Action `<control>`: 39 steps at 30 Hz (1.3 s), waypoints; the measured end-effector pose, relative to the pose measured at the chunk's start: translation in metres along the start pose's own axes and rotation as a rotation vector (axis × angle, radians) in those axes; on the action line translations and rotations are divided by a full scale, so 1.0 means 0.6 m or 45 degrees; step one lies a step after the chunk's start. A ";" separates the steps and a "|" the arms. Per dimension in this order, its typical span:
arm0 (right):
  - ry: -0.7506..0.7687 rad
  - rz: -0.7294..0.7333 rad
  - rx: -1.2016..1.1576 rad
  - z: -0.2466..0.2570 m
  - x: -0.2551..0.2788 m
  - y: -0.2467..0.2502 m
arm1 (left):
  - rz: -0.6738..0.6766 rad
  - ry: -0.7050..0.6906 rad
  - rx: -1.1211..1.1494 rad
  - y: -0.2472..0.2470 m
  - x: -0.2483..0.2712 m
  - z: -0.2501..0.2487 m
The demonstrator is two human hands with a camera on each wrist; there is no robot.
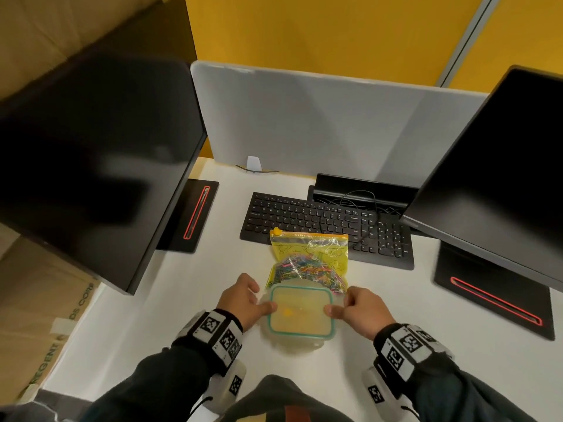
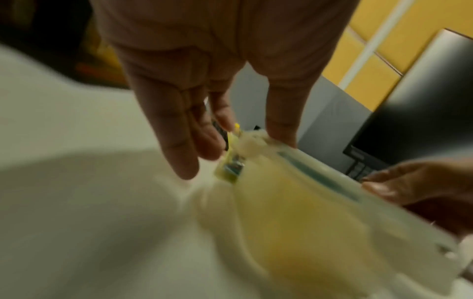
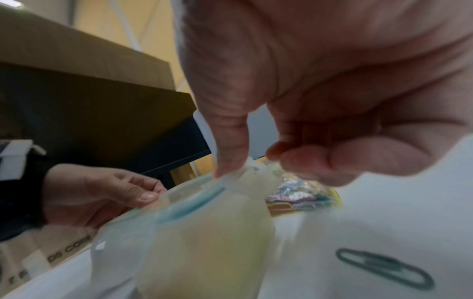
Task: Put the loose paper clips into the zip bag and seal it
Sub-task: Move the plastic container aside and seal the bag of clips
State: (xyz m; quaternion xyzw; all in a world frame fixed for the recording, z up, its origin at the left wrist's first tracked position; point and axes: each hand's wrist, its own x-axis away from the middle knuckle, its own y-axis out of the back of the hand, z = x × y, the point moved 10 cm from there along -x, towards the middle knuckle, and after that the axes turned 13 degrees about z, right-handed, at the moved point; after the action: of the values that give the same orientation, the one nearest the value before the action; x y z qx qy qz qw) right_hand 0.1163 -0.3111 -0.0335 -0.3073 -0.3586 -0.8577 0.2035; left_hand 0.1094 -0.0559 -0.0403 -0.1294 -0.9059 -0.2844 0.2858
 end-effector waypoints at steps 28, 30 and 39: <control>0.287 0.104 -0.305 -0.010 -0.009 -0.029 | 0.050 -0.114 -1.137 -0.026 0.027 -0.032; 0.278 0.024 -0.282 -0.022 -0.007 -0.005 | -0.057 -0.014 -1.073 0.018 0.023 -0.009; 0.415 -0.213 0.180 0.111 -0.042 0.044 | -0.246 -0.033 -0.818 0.103 -0.050 -0.072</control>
State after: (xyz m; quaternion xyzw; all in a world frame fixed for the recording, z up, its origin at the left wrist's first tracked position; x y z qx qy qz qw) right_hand 0.1753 -0.2760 -0.0004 -0.1185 -0.4046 -0.8827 0.2078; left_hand 0.1770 -0.0338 -0.0016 -0.1299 -0.7817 -0.5794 0.1906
